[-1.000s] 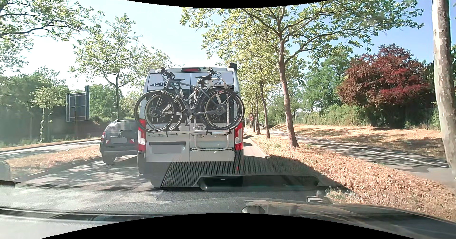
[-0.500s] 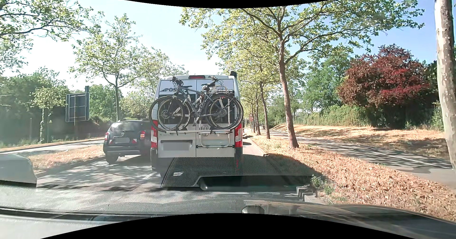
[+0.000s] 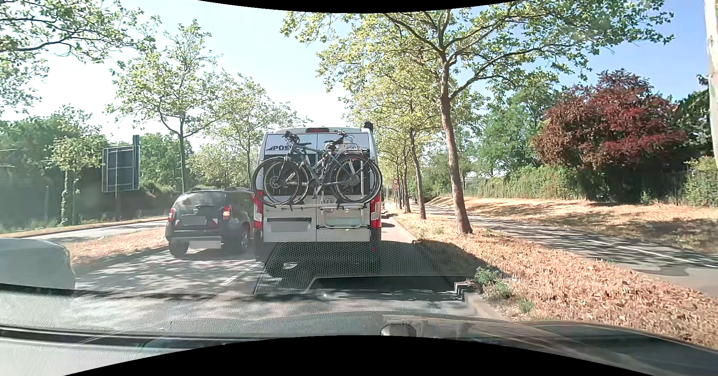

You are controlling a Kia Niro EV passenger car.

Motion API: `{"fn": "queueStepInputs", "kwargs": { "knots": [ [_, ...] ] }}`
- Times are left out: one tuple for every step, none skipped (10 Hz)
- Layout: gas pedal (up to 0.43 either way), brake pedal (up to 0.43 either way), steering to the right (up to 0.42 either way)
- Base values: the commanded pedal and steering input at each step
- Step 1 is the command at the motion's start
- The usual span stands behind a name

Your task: Follow the waypoints while adhering to traffic rules and regulations

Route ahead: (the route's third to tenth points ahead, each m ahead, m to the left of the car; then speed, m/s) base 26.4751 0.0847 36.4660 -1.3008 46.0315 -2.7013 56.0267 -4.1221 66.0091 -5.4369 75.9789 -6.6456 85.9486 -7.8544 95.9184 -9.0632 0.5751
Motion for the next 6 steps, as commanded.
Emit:
{"fn": "queueStepInputs", "kwargs": {
  "knots": [
    [0.067, 0.0, -0.004],
    [0.079, 0.0, -0.004],
    [0.11, 0.0, -0.004],
    [0.138, 0.0, -0.004],
    [0.138, 0.0, -0.005],
    [0.138, 0.0, -0.005]
  ]
}}
